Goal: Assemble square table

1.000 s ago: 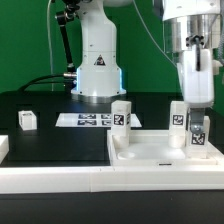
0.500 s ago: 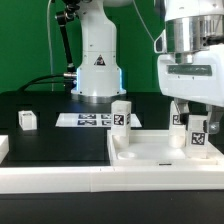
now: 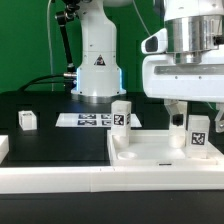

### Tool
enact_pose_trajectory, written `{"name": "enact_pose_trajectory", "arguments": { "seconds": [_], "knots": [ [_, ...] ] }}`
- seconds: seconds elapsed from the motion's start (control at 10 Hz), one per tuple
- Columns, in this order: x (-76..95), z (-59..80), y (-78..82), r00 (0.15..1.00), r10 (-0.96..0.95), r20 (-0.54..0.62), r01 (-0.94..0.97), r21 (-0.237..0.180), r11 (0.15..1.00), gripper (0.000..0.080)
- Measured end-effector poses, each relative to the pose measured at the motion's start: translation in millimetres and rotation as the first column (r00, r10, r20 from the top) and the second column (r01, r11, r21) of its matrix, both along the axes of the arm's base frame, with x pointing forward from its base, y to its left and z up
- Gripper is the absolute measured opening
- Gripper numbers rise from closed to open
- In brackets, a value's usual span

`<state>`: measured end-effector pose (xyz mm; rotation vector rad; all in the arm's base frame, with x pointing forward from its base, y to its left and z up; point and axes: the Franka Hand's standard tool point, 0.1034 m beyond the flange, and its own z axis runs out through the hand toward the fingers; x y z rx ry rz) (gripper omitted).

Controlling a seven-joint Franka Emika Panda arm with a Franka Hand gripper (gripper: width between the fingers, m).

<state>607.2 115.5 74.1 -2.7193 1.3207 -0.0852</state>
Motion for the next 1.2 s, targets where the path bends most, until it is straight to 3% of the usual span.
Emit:
{"name": "enact_pose_trajectory", "arguments": {
  "seconds": [0.3, 0.6, 0.8, 1.0, 1.1, 1.2],
  "knots": [
    [1.2, -0.2, 3.4, 0.961, 0.278, 0.0, -0.277, -0.076, 0.958, 0.0648],
    [5.1, 2.7, 4.0, 0.86, 0.51, -0.01, -0.507, -0.125, 0.853, 0.0648],
    [5.5, 3.2, 2.9, 0.816, 0.578, -0.015, -0.575, -0.135, 0.807, 0.0648],
    [5.5, 2.6, 2.3, 0.817, 0.576, -0.014, -0.572, -0.136, 0.809, 0.0394],
    [5.4, 2.4, 2.3, 0.824, 0.567, -0.014, -0.563, -0.134, 0.815, 0.0394],
    [5.5, 2.4, 2.3, 0.84, 0.543, -0.012, -0.539, -0.132, 0.832, 0.0289]
  ]
}}
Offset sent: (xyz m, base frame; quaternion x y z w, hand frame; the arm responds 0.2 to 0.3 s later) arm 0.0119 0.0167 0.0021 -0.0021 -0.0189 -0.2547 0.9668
